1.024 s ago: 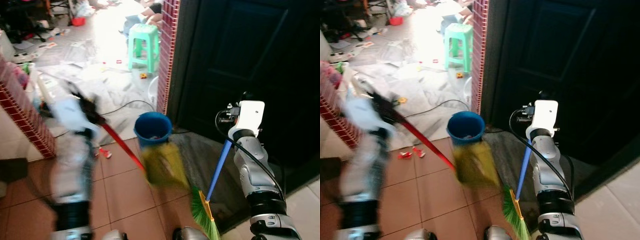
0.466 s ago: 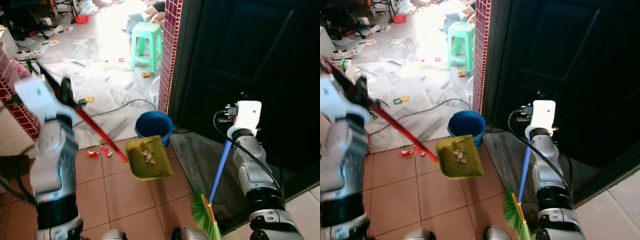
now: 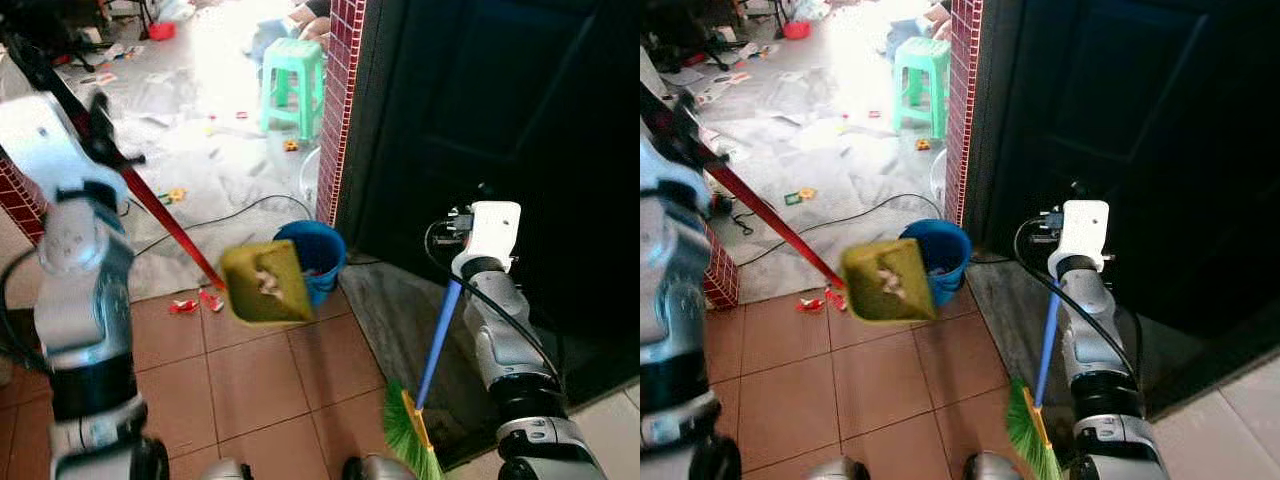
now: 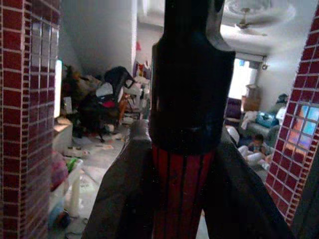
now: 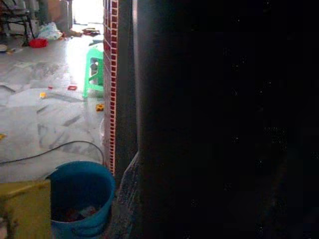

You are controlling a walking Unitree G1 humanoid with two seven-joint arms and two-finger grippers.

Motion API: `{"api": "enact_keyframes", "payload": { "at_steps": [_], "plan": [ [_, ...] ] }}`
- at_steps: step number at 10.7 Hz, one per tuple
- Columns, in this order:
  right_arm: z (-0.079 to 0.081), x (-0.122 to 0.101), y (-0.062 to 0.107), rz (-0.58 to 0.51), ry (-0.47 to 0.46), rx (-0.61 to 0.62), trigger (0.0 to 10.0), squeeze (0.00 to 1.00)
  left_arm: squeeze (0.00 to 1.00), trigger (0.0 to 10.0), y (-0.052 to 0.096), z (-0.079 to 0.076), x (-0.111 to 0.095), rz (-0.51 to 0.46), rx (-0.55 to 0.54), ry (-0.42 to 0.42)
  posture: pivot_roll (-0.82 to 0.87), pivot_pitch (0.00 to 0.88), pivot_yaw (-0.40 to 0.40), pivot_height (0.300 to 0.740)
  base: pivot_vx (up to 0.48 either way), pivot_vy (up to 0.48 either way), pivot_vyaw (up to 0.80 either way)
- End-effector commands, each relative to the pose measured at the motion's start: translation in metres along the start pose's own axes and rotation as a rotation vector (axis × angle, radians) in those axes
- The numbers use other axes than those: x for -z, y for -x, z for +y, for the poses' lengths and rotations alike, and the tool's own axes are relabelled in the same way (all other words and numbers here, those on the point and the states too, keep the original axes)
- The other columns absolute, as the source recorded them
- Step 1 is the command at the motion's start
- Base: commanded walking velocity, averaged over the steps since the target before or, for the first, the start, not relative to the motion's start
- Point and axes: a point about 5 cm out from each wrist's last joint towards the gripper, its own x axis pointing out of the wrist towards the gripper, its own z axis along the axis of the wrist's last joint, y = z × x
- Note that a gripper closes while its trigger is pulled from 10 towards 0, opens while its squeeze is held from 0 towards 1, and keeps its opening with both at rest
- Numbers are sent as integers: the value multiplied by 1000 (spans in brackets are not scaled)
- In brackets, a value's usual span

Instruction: Sweep floor

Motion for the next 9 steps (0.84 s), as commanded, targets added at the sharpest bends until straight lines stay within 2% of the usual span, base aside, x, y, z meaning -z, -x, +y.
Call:
{"api": "enact_keyframes", "payload": {
  "at_steps": [1, 2, 5, 9],
  "plan": [
    [3, -6, -1, -36, -6, -13, 10000, 0, 0, 10000, -8, -6, -22, -120, 13, 24, -55, 0, -34, 740, 439, 0, 0],
    [4, -6, -1, -35, -5, -21, 10000, 0, 0, 10000, -16, -9, -22, -137, 9, 28, -55, 0, -34, 740, 442, 0, 0],
    [5, -7, 0, -41, -1, -33, 10000, 0, 0, 10000, -25, -15, -22, -169, 20, 35, -70, 0, -31, 740, 446, 0, 0],
    [5, -6, 1, -36, 2, -38, 10000, 0, 0, 10000, -31, -10, -26, -202, -9, 29, -73, 0, -32, 740, 444, 0, 0]
  ]
}}
